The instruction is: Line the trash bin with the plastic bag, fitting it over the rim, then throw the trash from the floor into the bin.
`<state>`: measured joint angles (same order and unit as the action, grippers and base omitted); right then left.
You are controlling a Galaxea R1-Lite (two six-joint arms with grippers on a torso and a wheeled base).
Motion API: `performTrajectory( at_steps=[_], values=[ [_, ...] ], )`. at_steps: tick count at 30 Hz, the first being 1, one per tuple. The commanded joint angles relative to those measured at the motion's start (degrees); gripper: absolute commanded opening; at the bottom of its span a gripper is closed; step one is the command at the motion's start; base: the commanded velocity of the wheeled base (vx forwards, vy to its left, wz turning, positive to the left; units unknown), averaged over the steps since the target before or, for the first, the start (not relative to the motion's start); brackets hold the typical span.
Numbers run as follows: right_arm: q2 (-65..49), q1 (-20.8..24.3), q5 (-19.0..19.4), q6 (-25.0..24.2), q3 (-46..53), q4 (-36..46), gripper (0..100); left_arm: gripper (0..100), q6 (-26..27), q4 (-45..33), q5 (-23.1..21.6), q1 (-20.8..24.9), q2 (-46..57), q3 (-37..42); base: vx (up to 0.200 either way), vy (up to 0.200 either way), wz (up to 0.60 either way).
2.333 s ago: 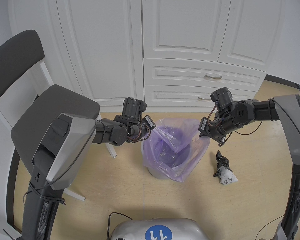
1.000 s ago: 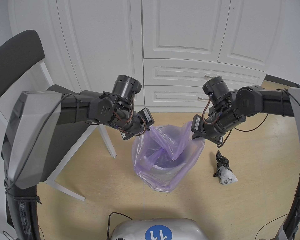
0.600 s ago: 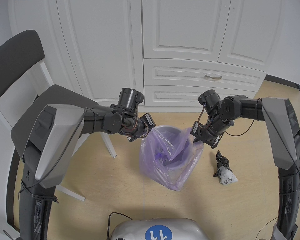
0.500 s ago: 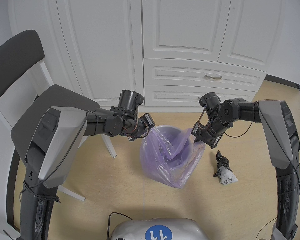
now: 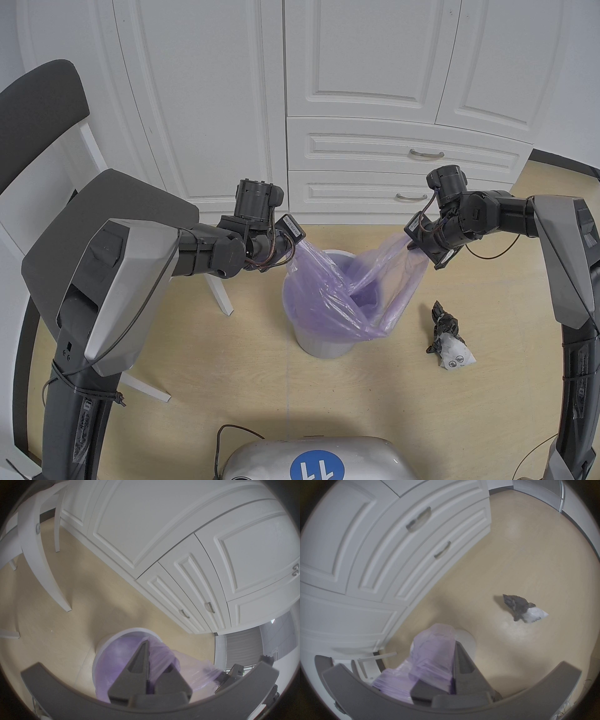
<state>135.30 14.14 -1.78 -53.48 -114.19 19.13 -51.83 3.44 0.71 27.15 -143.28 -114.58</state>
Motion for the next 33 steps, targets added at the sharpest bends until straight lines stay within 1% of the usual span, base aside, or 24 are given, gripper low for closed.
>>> performTrajectory(
  at_steps=[1,2,5,6,7,9,11,12,14,15,17,18,19,20,21,22,23,25,27,28,30,31,32,33],
  values=[
    [-2.41,0.62,-0.15,-0.57,8.9,-11.22,0,0,-0.72,4.91,2.63,0.1,-1.39,-0.01,0.0,0.0,0.0],
    [-2.76,1.42,-0.15,-0.4,13.29,-17.81,0,0,-0.81,5.97,3.16,0.01,-1.74,-0.01,0.0,0.0,0.0],
    [-3.2,3.61,-0.24,0.83,21.73,-30.9,0,0,-0.81,6.58,3.25,0.1,-2.45,-0.01,0.0,0.0,0.0],
    [-3.2,3.61,-0.24,0.83,21.73,-30.9,0,0,-0.81,6.58,3.25,0.1,-2.45,-0.01,0.0,0.0,0.0],
    [-3.38,4.67,-0.15,2.15,25.51,-36.0,0,0,-0.81,7.2,3.42,0.1,-3.24,-0.01,0.0,0.0,0.0],
    [-3.29,5.72,-0.15,3.38,28.14,-39.87,0,0,-0.9,9.57,4.57,0.36,-4.38,-0.01,0.0,0.0,0.0],
    [-3.29,6.16,-0.15,3.73,29.2,-41.28,0,0,-1.16,11.59,5.45,0.54,-5.35,-0.01,0.0,0.0,0.0],
    [-3.29,6.51,-0.15,3.82,30.52,-43.3,0,0,-1.78,14.93,6.76,1.15,-7.02,-0.01,0.0,0.0,0.0],
    [-3.47,6.51,-0.24,3.91,31.66,-45.14,0,0,-1.78,17.04,7.55,1.77,-8.16,-0.01,0.0,0.0,0.0],
    [-3.47,6.51,-0.24,3.91,31.75,-45.41,0,0,-1.87,17.13,7.55,1.77,-8.25,-0.01,0.0,0.0,0.0],
    [-4.08,6.25,-0.33,4.0,33.95,-49.98,0,0,-1.78,18.18,8.52,2.56,-9.04,-0.01,0.0,0.0,0.0],
    [-4.08,6.25,-0.33,4.0,33.95,-49.98,0,0,-1.78,18.18,8.52,2.56,-9.04,-0.01,0.0,0.0,0.0],
    [-4.61,5.72,-0.33,4.7,35.79,-54.46,0,0,-1.6,18.45,8.87,3.09,-9.3,-0.01,0.0,0.0,0.0],
    [-4.87,5.55,-0.24,5.23,36.58,-56.22,0,0,-1.52,18.53,8.96,3.17,-9.39,-0.01,0.0,0.0,0.0],
    [-4.87,5.55,-0.24,5.23,36.58,-56.22,0,0,-1.52,18.53,8.96,3.17,-9.39,-0.01,0.0,0.0,0.0],
    [-5.49,5.11,-0.24,6.28,37.9,-59.21,0,0,-1.34,18.62,9.31,3.35,-9.74,-0.01,0.0,0.0,0.0],
    [-6.28,4.23,-0.24,8.04,40.19,-64.04,0,0,-1.08,18.71,10.19,3.61,-10.09,-0.01,0.0,0.0,0.0],
    [-6.63,3.96,-0.24,8.74,40.98,-65.8,0,0,-0.99,18.71,10.46,3.79,-10.27,-0.01,0.0,0.0,0.0],
    [-7.07,3.26,-0.15,11.91,43.88,-72.04,0,0,0.77,18.89,10.72,4.32,-11.15,-0.01,0.0,0.0,0.0],
    [-7.07,3.17,-0.15,12.79,44.67,-73.36,0,0,1.3,19.33,10.81,4.49,-11.41,-0.01,0.0,0.0,0.0],
    [-7.07,3.17,-0.15,12.79,44.67,-73.36,0,0,1.3,19.33,10.81,4.49,-11.41,-0.01,0.0,0.0,0.0],
    [-6.37,3.17,-0.07,15.25,47.04,-78.37,0,0,3.58,22.23,13.0,5.2,-13.17,-0.01,0.0,0.0,0.0],
    [-6.37,3.26,0.11,15.69,47.39,-79.16,0,0,4.2,22.84,13.36,5.28,-13.43,-0.01,0.0,0.0,0.0],
    [-5.84,3.44,0.55,16.83,48.8,-81.88,0,0,6.83,24.86,14.32,5.46,-14.66,-0.01,0.0,0.0,0.0]
  ],
)
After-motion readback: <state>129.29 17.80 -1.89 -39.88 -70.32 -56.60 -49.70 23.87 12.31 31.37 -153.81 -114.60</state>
